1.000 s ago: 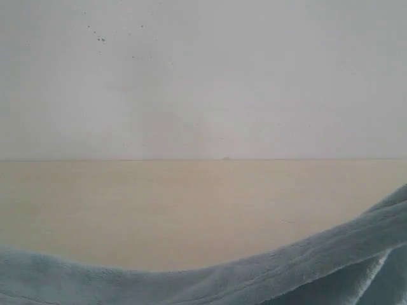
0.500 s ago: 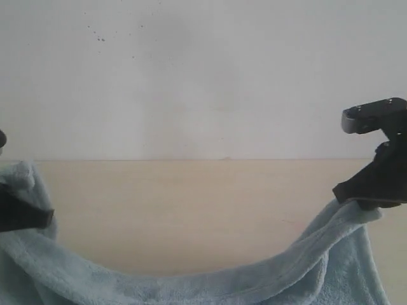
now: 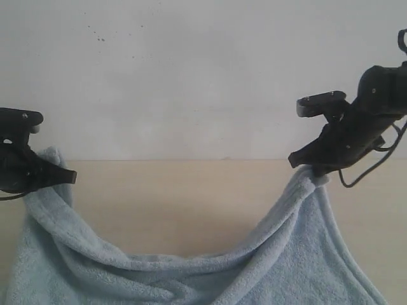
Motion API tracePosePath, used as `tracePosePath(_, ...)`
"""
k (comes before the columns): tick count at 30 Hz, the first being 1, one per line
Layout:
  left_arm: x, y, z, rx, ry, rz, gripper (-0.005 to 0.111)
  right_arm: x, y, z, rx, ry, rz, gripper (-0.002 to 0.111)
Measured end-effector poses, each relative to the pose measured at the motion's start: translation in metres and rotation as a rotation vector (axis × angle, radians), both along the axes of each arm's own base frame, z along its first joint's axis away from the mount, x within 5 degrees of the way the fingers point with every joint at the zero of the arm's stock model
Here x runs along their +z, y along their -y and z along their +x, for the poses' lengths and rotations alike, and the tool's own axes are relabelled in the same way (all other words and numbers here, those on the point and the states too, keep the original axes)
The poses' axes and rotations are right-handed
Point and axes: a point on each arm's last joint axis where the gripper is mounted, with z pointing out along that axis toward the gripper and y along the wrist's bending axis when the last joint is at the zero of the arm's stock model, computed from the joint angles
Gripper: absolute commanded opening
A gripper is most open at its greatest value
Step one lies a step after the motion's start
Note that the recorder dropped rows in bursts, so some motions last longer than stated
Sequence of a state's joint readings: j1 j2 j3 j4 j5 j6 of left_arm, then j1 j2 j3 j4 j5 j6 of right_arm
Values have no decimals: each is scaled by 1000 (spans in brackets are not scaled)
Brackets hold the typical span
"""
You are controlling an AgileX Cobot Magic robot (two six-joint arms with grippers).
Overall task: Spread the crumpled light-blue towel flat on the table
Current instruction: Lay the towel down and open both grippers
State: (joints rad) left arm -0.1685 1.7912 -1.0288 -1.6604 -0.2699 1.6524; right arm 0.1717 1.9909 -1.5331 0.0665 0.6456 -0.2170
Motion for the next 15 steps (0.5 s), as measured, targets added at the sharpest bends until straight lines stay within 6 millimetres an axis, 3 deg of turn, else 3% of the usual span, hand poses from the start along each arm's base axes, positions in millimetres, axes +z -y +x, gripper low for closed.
tracePosePath(2,-4,-1,7,5,-5,0,47,-6,-2,12,-9,-10,5,9)
tracePosePath(5,-6,1,14,6,2,-31,75,-10,-4,24,-13,-9,9,41)
tracePosePath(7,-5,2,18,20,12,-56,78,-9,-5,29,-20,0,15,65)
tracePosePath(8,-3,1,19,39,19,-68,77,-8,-5,30,-29,5,21,66)
tracePosePath(13,4,-3,18,102,34,-70,75,-2,-6,31,-61,9,43,47)
tracePosePath(15,12,-4,13,101,49,-70,75,3,-4,28,-61,4,46,47)
